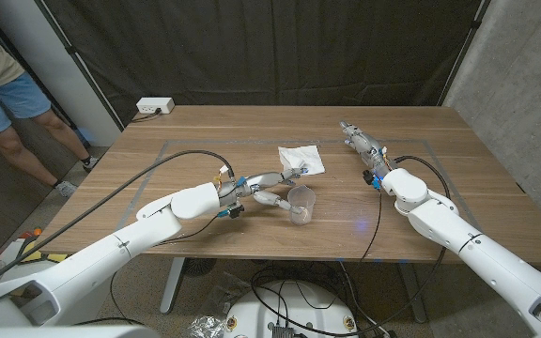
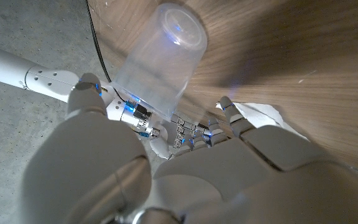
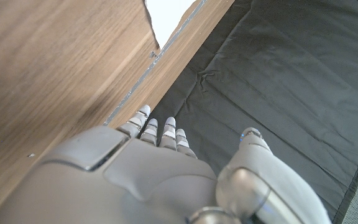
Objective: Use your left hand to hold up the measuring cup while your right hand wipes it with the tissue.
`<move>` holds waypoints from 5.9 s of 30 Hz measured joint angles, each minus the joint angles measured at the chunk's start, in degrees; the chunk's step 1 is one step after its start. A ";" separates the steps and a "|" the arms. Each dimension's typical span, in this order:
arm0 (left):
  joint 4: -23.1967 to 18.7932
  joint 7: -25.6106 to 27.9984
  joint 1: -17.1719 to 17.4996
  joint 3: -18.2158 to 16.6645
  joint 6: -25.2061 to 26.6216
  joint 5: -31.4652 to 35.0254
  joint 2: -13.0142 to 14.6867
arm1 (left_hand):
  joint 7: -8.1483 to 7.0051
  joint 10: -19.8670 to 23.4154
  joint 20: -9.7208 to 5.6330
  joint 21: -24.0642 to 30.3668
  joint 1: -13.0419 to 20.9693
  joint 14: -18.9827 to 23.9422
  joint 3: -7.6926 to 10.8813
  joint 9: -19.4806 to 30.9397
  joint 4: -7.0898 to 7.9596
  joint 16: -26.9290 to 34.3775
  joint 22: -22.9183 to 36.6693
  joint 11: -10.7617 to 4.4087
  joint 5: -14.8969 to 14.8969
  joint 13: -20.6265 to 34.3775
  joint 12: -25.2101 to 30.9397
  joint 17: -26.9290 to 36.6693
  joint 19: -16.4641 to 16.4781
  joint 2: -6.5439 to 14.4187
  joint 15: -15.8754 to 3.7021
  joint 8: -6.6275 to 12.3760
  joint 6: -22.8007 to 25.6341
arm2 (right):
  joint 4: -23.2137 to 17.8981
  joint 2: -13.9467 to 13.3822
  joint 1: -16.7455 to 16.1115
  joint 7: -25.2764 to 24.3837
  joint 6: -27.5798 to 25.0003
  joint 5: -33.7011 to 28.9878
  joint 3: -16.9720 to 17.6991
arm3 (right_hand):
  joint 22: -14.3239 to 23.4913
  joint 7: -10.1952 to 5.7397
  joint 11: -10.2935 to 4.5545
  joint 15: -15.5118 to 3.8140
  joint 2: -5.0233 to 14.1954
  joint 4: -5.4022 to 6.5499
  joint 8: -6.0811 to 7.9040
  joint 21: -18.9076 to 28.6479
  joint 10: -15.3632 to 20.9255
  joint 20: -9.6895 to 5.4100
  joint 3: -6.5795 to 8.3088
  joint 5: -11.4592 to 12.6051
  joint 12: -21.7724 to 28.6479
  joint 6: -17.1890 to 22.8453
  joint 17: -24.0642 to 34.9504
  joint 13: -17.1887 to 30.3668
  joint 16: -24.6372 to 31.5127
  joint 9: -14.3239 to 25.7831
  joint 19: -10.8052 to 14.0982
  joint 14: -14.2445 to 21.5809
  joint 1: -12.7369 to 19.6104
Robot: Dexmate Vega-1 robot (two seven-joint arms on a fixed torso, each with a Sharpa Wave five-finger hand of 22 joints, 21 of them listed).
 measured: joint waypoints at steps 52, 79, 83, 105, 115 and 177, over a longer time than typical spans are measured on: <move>3.67 13.96 2.47 -0.83 -2.80 3.91 -6.85 | -3.81 41.94 -7.05 13.22 20.11 49.47 3.91 -0.53 1.97 4.25 0.94 -8.99 -13.82 1.07 6.87 2.23 24.99 9.46 -5.45 15.23 33.76 | -0.13 -0.70 1.76 0.02 -0.56 -4.57 -2.14 | 0.00 -0.31 0.33 0.00 0.00 -0.23 0.00 -0.61 0.34 0.30 -0.23 0.22 0.00 0.31 0.00 0.00 0.00 0.00 0.34 0.00 0.00; -2.75 21.43 6.88 -7.27 0.68 1.55 -4.73 | -3.87 41.30 -7.15 14.19 19.74 49.98 3.89 -0.10 1.97 3.28 0.93 -8.96 -14.24 1.60 6.42 2.83 24.32 9.82 -5.12 15.24 33.62 | -0.37 -0.71 7.38 0.03 -3.06 -16.25 -8.34 | 0.00 -1.00 1.22 -1.33 2.22 -2.55 1.28 -0.60 2.31 -0.61 1.43 0.22 0.22 4.32 -0.12 0.00 0.22 0.00 2.05 1.95 3.53; -4.05 21.56 7.70 -8.64 1.06 0.69 -3.90 | -3.88 41.35 -7.37 14.40 19.74 50.18 3.89 -0.09 1.97 3.04 0.93 -8.99 -14.24 1.68 6.41 2.84 24.53 9.82 -4.95 15.48 33.62 | -0.37 -0.63 8.26 0.78 -4.16 -19.48 -9.22 | 0.00 -1.00 1.31 -1.33 2.24 -2.88 1.28 -0.60 2.40 -0.39 1.29 0.22 0.22 4.32 -0.12 0.00 0.22 0.03 2.27 1.95 3.76; -7.39 23.35 11.15 -13.82 2.40 -3.18 -1.36 | -3.62 41.71 -7.35 15.26 19.75 51.30 3.88 0.17 1.97 2.48 0.93 -8.70 -14.25 2.14 6.69 3.35 24.53 9.82 -4.63 15.92 34.10 | 0.19 0.56 14.88 4.43 -8.36 -32.51 -15.98 | -0.12 -0.70 0.83 -1.86 2.64 -4.44 1.28 -0.60 2.88 -0.62 2.08 0.38 0.22 5.25 -0.11 0.00 0.22 0.29 3.30 3.08 6.12; -7.54 23.49 11.99 -15.59 1.83 -5.21 -1.01 | -3.37 42.01 -7.35 15.71 19.75 51.63 3.88 0.16 1.97 2.16 0.92 -8.77 -14.25 2.14 6.68 3.62 24.53 9.82 -4.77 16.30 34.38 | 0.80 1.45 17.12 5.88 -10.28 -38.44 -19.05 | -0.12 -0.47 0.70 -2.15 2.64 -5.15 1.28 -0.60 3.00 -1.23 2.47 0.83 0.22 6.08 -0.11 0.00 0.22 0.29 3.91 3.38 7.62; -7.51 23.56 14.26 -19.98 -0.78 -7.68 -0.46 | -3.26 42.72 -7.66 17.88 19.75 52.64 4.11 0.27 2.21 0.21 0.92 -8.46 -14.25 2.38 6.58 4.68 24.21 9.81 -4.72 17.18 35.10 | 0.68 3.24 23.66 20.04 -25.13 -61.54 -30.63 | 1.73 -6.12 -2.51 -6.97 2.24 -6.50 2.51 5.07 17.50 -2.88 1.17 4.40 3.33 20.33 0.52 0.29 2.71 0.27 18.67 24.82 15.83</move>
